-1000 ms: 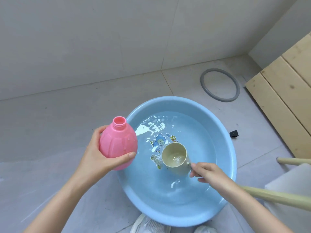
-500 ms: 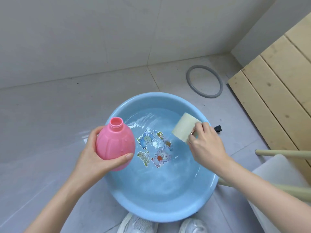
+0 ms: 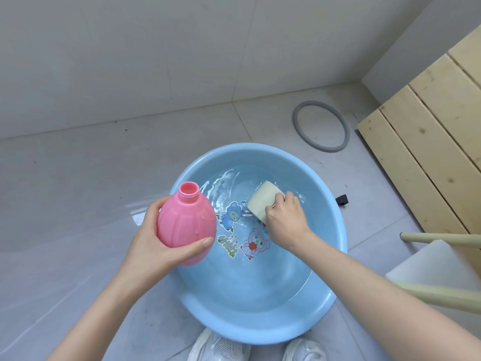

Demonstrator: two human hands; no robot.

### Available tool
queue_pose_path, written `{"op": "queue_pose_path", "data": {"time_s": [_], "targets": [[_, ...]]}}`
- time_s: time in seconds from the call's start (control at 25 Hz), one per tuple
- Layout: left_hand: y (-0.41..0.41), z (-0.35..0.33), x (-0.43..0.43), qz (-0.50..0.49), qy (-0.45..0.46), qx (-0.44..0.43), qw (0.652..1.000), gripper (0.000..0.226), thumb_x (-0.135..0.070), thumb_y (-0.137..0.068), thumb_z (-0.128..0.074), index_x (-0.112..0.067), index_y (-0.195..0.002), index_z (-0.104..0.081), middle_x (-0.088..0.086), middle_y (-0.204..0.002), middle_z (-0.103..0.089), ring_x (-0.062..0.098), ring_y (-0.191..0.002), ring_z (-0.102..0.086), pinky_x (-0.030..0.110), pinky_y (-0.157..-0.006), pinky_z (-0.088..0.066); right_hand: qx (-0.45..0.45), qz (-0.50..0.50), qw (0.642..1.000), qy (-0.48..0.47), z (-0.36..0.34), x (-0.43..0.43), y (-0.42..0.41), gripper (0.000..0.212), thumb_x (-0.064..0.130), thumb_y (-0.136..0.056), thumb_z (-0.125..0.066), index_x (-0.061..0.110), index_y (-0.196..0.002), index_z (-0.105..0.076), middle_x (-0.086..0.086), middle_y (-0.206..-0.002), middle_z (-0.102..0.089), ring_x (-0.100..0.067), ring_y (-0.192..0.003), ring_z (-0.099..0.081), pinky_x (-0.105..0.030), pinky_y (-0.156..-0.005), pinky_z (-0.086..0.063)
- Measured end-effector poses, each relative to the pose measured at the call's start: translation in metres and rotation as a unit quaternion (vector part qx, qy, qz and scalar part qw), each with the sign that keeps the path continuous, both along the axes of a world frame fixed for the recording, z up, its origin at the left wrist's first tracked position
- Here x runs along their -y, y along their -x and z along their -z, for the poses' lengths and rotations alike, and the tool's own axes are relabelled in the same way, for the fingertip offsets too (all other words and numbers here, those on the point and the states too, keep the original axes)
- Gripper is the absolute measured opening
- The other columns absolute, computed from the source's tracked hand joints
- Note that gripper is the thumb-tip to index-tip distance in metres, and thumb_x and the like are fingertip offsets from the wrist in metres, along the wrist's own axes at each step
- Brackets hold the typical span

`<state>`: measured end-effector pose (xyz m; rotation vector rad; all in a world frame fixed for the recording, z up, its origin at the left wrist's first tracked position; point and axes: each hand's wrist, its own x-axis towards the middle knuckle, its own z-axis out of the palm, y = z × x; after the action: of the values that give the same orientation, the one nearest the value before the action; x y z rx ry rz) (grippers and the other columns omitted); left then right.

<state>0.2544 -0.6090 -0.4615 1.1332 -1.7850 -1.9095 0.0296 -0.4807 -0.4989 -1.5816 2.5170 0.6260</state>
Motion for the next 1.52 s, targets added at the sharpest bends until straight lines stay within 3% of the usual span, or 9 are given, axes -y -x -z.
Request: {"op": "queue_pose_path", "data": {"time_s": [0.08,0.16,0.32,0.52,0.68,0.84,1.04,1.24,1.52], "targets": [[-0.001,0.000,0.001,0.004,0.001,0.002,1.000,0.086,-0.053,-0.030,-0.084,-0.054,-0.108,-0.046,-0.032,-0.100,-0.060,-0.007,-0.090,-0.062,0.017,-0.069,-0.049,0.028,0.070,0.997,-0.027,0.009,-0.004,-0.005,0.018,0.020,-0.081,-0.061,0.007,-0.091,-0.065,-0.015,-0.105,-0.052,-0.029,-0.096,-0.047,-0.034,-0.076,-0.031],[-0.002,-0.001,0.001,0.004,0.002,0.003,1.000,0.085,-0.053,-0.030,-0.084,-0.055,-0.106,-0.046,-0.032,-0.100,-0.060,-0.006,-0.090,-0.062,0.017,-0.069,-0.049,0.081,0.130,0.987,-0.036,0.011,-0.006,-0.003,0.029,0.030,-0.094,-0.047,0.009,-0.103,-0.064,-0.015,-0.115,-0.049,-0.031,-0.107,-0.042,-0.034,-0.091,-0.032],[-0.003,-0.001,0.002,0.004,0.002,0.003,1.000,0.084,-0.054,-0.031,-0.084,-0.055,-0.106,-0.046,-0.033,-0.100,-0.060,-0.007,-0.090,-0.062,0.018,-0.070,-0.049,0.288,0.250,0.923,0.045,0.006,-0.017,0.003,0.027,0.034,-0.093,-0.051,0.015,-0.088,-0.070,-0.017,-0.106,-0.053,-0.029,-0.114,-0.041,-0.028,-0.088,-0.035],[-0.003,-0.002,0.002,0.007,0.002,0.003,1.000,0.084,-0.053,-0.031,-0.084,-0.054,-0.107,-0.046,-0.033,-0.100,-0.060,-0.007,-0.090,-0.062,0.014,-0.065,-0.051,0.437,0.348,0.824,0.099,-0.008,-0.039,0.001,0.027,0.035,-0.092,-0.059,0.016,-0.076,-0.070,0.000,-0.072,-0.052,-0.017,-0.073,-0.046,-0.021,-0.060,-0.035],[-0.003,-0.001,0.002,0.007,0.005,0.005,1.000,0.086,-0.054,-0.031,-0.085,-0.054,-0.107,-0.046,-0.030,-0.101,-0.060,-0.006,-0.090,-0.062,0.016,-0.068,-0.050,0.529,0.405,0.725,0.178,-0.013,-0.064,0.004,0.027,0.035,-0.090,-0.062,0.013,-0.084,-0.076,-0.004,-0.097,-0.073,-0.021,-0.101,-0.063,-0.035,-0.101,-0.045],[-0.001,-0.002,0.001,0.010,0.015,0.014,1.000,0.088,-0.055,-0.030,-0.084,-0.053,-0.109,-0.045,-0.022,-0.107,-0.061,-0.006,-0.090,-0.062,0.018,-0.071,-0.049,0.584,0.431,0.638,0.255,-0.030,-0.085,-0.002,0.035,0.040,-0.078,-0.063,0.009,-0.082,-0.077,-0.005,-0.102,-0.074,-0.019,-0.109,-0.064,-0.033,-0.103,-0.046],[0.005,-0.001,-0.004,0.019,0.034,0.013,0.999,0.088,-0.055,-0.030,-0.084,-0.053,-0.108,-0.045,-0.022,-0.108,-0.060,-0.007,-0.090,-0.061,0.017,-0.070,-0.049,0.611,0.440,0.591,0.290,-0.060,-0.102,-0.013,0.034,0.043,-0.078,-0.072,0.009,-0.077,-0.077,-0.002,-0.098,-0.075,-0.017,-0.104,-0.067,-0.036,-0.094,-0.052],[0.013,0.001,-0.011,0.056,0.103,0.013,0.993,0.090,-0.056,-0.034,-0.086,-0.052,-0.114,-0.045,-0.029,-0.112,-0.057,0.000,-0.098,-0.060,0.029,-0.082,-0.051,0.634,0.407,0.567,0.332,-0.091,-0.110,-0.017,0.071,0.069,-0.048,-0.079,0.006,-0.080,-0.077,-0.010,-0.099,-0.073,-0.018,-0.103,-0.067,-0.035,-0.089,-0.055],[0.024,0.022,-0.027,0.074,0.243,0.045,0.966,0.092,-0.068,-0.040,-0.077,-0.049,-0.122,-0.040,-0.029,-0.122,-0.050,-0.004,-0.107,-0.051,0.028,-0.093,-0.043,0.627,0.331,0.563,0.424,-0.124,-0.107,-0.012,0.055,0.063,-0.057,-0.079,0.012,-0.074,-0.071,-0.013,-0.085,-0.067,-0.025,-0.093,-0.066,-0.031,-0.088,-0.054]]}}
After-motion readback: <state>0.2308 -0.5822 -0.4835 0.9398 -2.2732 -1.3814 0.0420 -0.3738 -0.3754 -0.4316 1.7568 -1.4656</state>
